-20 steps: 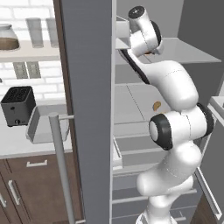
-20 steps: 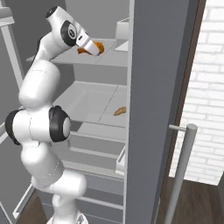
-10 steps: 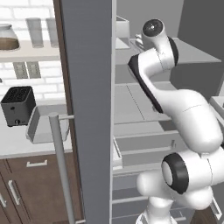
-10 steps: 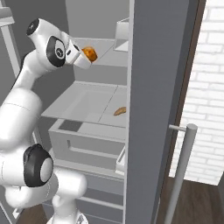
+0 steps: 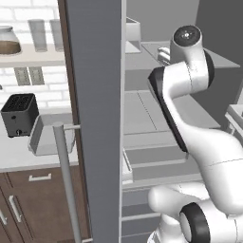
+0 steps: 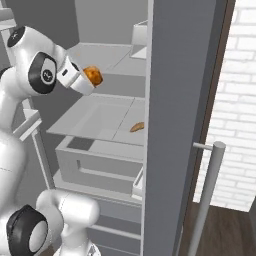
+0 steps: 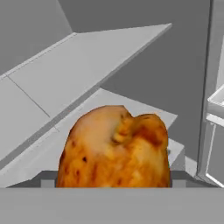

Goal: Place one sweet potato and one chicken drumstick in each tupperware on the nearby counter, to pack two identical lunches.

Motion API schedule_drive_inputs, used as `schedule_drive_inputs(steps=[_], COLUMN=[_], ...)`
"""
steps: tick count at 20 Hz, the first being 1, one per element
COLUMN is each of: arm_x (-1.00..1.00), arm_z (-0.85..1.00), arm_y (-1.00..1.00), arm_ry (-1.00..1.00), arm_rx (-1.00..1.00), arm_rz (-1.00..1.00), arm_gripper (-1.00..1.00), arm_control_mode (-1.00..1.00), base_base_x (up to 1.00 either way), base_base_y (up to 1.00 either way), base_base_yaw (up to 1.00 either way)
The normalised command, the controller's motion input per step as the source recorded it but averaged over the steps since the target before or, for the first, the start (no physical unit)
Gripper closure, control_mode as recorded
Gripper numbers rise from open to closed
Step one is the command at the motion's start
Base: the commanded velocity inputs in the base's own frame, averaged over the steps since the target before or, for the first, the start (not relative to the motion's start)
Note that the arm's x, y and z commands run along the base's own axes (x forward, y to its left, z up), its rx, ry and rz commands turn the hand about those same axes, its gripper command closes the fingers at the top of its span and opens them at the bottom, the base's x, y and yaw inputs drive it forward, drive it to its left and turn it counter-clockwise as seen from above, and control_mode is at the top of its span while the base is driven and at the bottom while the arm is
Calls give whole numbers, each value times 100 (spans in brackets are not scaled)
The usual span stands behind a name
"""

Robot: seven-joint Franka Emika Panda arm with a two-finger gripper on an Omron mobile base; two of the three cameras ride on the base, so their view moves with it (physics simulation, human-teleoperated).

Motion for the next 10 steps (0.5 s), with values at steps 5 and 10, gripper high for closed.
schedule_drive_inputs(steps=[5, 10], arm_x=[-100, -98], arm_z=[-78, -79], arm_y=[0, 0], arm_ry=[32, 25], arm_rx=[0, 0], arm_rz=[1, 0], arm_gripper=[100, 100], arm_control_mode=[-100, -100], base_base_x=[0, 0], base_base_y=[0, 0], base_base_yaw=[0, 0])
